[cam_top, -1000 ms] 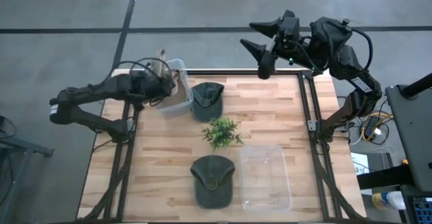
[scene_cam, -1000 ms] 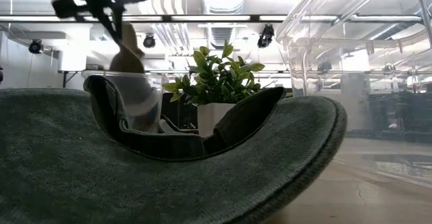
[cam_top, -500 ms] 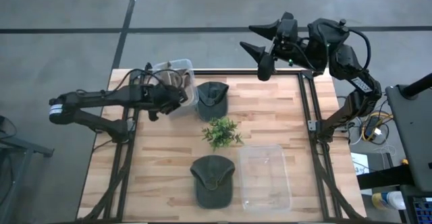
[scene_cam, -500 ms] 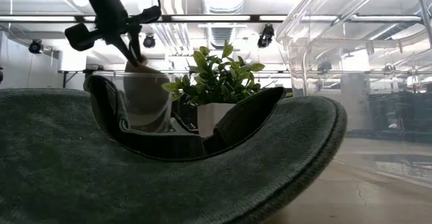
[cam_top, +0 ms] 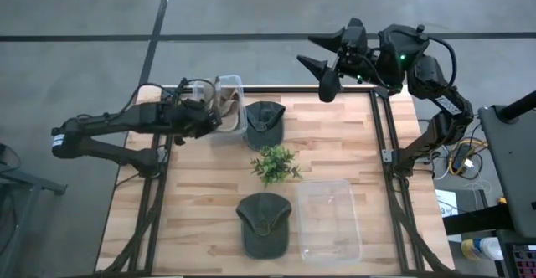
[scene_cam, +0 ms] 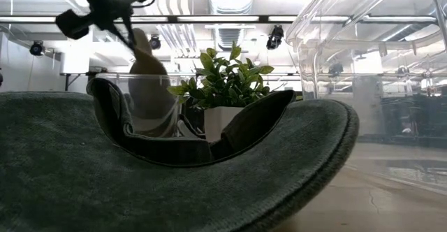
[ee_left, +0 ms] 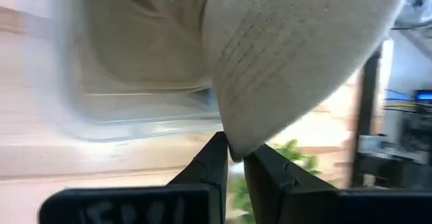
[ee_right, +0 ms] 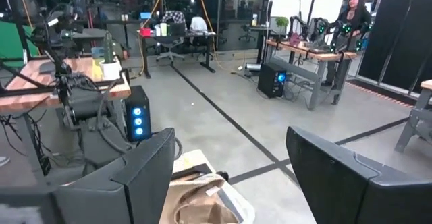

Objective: Pick & Place hat
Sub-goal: Put the brown cap from the bottom transparent bin into the top transparent bin, then put the top green cap into the bottom transparent bin

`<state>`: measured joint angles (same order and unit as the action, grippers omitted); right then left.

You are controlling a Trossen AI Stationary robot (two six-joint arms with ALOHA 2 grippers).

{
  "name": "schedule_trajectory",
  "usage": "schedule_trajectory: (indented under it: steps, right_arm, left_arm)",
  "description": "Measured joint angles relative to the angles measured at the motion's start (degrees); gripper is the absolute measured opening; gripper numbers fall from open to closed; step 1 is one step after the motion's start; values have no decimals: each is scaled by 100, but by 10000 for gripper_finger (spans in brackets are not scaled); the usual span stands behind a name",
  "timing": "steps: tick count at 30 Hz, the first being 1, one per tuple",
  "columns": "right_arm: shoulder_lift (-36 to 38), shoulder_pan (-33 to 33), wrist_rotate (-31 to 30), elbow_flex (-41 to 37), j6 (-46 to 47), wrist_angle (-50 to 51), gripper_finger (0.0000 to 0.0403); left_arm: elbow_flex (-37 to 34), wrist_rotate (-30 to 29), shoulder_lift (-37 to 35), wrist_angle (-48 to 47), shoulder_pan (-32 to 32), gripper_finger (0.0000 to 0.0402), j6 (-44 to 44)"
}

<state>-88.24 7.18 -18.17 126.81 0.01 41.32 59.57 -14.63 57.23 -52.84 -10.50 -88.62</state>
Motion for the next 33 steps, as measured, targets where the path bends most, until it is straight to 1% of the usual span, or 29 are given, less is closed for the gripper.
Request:
schedule_trajectory:
  steps: [2, 4, 11, 15, 22, 24, 26, 29, 33]
  right_arm:
    - [-1, 0, 2, -27, 20, 22, 279]
    - [-29, 0, 4, -42, 128, 26, 277]
    - [-87, 0, 12, -57, 343, 273, 269]
    - [-145, -2, 5, -62, 383, 556, 272]
    - [-188, -4, 3, -93, 418, 703, 268]
    - [-187, 1, 2, -112, 402, 841, 267]
    - [-187, 35, 4, -157, 432, 995, 267]
    - [-187, 116, 16, -318, 781, 1245, 267]
    - [-185, 241, 23, -706, 1420, 1674, 266]
  left_arm:
    - [-67, -33, -30, -122, -30, 49, -7]
    - [-101, -65, -40, -85, -33, 66, -93]
    - [-111, -51, -84, -84, -35, 164, 91]
    - [-24, 417, -184, -117, -26, 197, 118]
    - [437, 421, -340, -64, 9, 204, 332]
    - [642, 252, -384, -12, 11, 204, 515]
    - [854, -25, -423, 265, 9, 204, 1000]
    - [1143, -388, -429, 654, 9, 204, 1753]
    - [1428, -464, -417, 1018, 7, 204, 2539]
